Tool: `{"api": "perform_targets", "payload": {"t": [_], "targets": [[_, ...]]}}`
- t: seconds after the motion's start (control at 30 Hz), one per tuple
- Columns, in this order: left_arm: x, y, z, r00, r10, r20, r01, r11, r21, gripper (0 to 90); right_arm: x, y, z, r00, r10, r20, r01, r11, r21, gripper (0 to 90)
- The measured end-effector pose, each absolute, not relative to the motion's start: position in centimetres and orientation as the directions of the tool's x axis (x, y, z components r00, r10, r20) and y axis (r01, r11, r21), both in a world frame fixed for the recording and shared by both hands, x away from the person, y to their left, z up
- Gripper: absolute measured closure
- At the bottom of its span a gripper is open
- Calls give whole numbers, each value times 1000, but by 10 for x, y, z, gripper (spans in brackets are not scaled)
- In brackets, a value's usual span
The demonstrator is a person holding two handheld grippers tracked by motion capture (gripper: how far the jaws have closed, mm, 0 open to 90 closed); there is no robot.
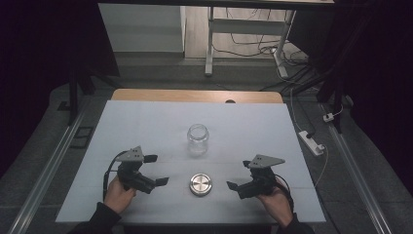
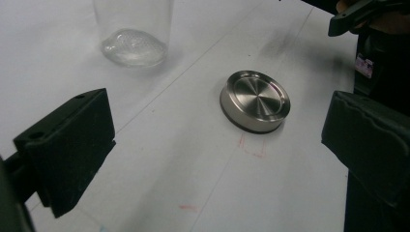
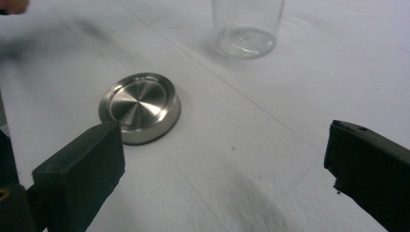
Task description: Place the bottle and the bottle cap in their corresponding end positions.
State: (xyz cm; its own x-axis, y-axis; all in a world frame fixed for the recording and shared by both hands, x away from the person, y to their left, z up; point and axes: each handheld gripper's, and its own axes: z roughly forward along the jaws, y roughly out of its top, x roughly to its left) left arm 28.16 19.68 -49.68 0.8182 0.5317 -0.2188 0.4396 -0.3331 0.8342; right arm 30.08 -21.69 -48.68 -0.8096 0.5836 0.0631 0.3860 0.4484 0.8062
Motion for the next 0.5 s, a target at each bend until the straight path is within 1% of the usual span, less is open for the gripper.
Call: {"api": "perform_targets", "payload": {"t": [0.27,0.5], "targets": [[258,213,-496,779,602,-176,458,-355,815,0,294,-244,-483,-772,633,60,397,407,823,9],[238,235,-499,727,665,-172,500,-340,797,0,285,-265,-482,-734,677,61,418,378,826,5]]}}
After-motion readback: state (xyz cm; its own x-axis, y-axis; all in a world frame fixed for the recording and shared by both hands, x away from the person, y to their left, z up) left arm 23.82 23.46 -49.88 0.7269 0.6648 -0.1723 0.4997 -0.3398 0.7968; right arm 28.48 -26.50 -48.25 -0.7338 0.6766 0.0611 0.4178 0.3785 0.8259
